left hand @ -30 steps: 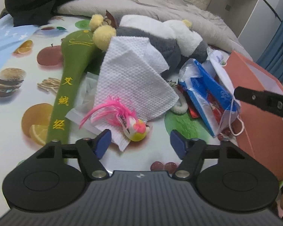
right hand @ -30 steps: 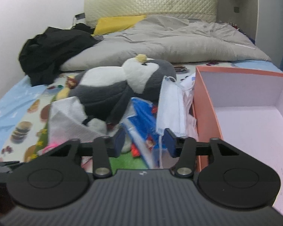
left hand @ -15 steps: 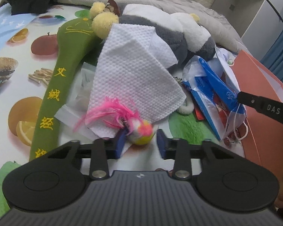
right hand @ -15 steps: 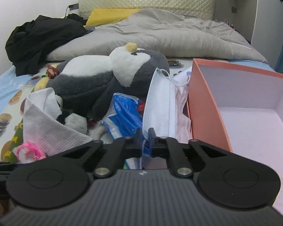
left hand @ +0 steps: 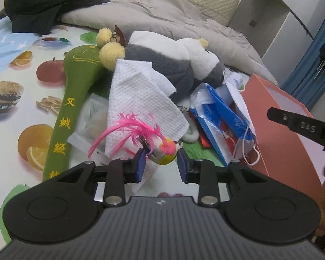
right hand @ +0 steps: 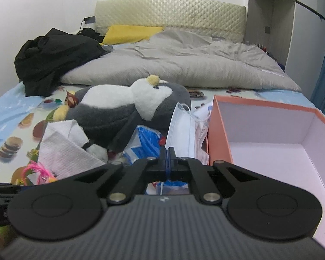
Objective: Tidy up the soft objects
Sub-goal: 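Grasp the pink-feathered yellow ball toy with the left tool while the right tool grasps the white wipe, then lift the feather toy with the left tool while the right tool lifts the white wipe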
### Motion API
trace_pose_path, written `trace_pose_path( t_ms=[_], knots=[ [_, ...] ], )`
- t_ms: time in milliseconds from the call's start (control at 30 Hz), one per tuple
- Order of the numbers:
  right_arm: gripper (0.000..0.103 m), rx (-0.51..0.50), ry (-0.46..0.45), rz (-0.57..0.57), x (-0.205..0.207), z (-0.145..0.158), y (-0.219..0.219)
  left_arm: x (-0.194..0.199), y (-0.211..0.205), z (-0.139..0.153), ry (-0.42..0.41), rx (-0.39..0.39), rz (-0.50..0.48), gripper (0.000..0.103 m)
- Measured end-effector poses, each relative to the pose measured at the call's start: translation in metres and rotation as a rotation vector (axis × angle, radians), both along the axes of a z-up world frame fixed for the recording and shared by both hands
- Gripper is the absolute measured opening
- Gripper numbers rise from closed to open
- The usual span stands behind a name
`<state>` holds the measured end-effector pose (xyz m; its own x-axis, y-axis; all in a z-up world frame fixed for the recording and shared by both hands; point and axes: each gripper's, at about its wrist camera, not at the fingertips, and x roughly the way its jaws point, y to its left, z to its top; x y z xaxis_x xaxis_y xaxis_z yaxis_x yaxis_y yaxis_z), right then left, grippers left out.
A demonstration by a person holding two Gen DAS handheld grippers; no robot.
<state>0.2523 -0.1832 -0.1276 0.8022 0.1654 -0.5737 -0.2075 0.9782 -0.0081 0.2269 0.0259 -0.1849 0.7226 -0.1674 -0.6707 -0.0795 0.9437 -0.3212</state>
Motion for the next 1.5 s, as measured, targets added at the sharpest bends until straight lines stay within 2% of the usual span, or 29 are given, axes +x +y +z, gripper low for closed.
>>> trace_pose_path(
  t_ms=[67, 133, 167, 300, 367, 467, 533, 667, 800, 867, 900, 933, 1100, 1167, 1200, 1300, 1433, 1500],
  knots=[
    [0.011, 0.01, 0.025, -0.011, 0.002, -0.006, 0.0, -0.004, 0.0, -0.001, 0.004, -0.003, 0.001, 0.037],
    [0.046, -0.005, 0.042, -0.031, 0.001, -0.012, 0.001, -0.008, 0.001, -0.002, 0.012, -0.003, 0.003, 0.037],
    [0.047, -0.001, 0.04, -0.034, -0.001, -0.015, 0.001, -0.009, 0.002, -0.003, 0.015, -0.002, 0.002, 0.037],
    [0.044, 0.019, 0.074, -0.017, -0.002, -0.028, 0.002, -0.011, 0.003, -0.007, 0.028, 0.007, 0.0, 0.037],
    [0.038, 0.006, 0.095, -0.018, 0.001, -0.038, 0.005, -0.01, 0.004, -0.009, 0.036, 0.008, 0.001, 0.037],
    [0.023, 0.013, 0.144, -0.032, 0.007, -0.053, 0.004, -0.01, 0.007, -0.01, 0.042, 0.01, 0.005, 0.037],
    [0.004, 0.021, 0.162, -0.026, 0.009, -0.058, 0.004, -0.009, 0.009, -0.01, 0.044, 0.003, 0.002, 0.037],
    [0.004, -0.001, 0.127, -0.016, 0.001, -0.054, 0.008, -0.013, 0.012, -0.008, 0.037, 0.002, 0.002, 0.037],
    [0.012, 0.043, 0.086, -0.013, -0.008, -0.039, 0.008, -0.02, 0.014, -0.007, 0.024, -0.002, 0.004, 0.037],
    [0.035, 0.055, 0.083, 0.001, -0.01, -0.033, 0.01, -0.023, 0.017, -0.007, 0.024, -0.008, 0.004, 0.037],
    [0.053, 0.058, 0.077, 0.007, -0.011, -0.031, 0.013, -0.024, 0.018, -0.007, 0.026, -0.012, 0.003, 0.037],
    [0.06, 0.059, 0.067, 0.014, -0.012, -0.029, 0.016, -0.025, 0.019, -0.007, 0.026, -0.014, 0.0, 0.037],
    [0.06, 0.067, 0.048, 0.059, -0.015, -0.018, 0.034, -0.032, 0.026, -0.01, 0.027, -0.028, -0.001, 0.037],
    [0.069, 0.128, 0.064, 0.095, -0.012, -0.017, 0.037, -0.034, 0.029, -0.012, 0.028, -0.031, -0.003, 0.037],
    [0.073, 0.168, 0.085, 0.114, -0.009, -0.019, 0.039, -0.035, 0.03, -0.013, 0.029, -0.032, -0.004, 0.037],
    [0.073, 0.291, 0.17, 0.164, 0.007, -0.03, 0.047, -0.039, 0.034, -0.015, 0.031, -0.035, -0.002, 0.037],
    [0.073, 0.368, 0.266, 0.249, 0.028, -0.049, 0.068, -0.042, 0.039, -0.019, 0.034, -0.046, -0.003, 0.037],
    [0.073, 0.368, 0.314, 0.283, 0.034, -0.058, 0.081, -0.043, 0.04, -0.02, 0.036, -0.044, -0.007, 0.037]
  ],
)
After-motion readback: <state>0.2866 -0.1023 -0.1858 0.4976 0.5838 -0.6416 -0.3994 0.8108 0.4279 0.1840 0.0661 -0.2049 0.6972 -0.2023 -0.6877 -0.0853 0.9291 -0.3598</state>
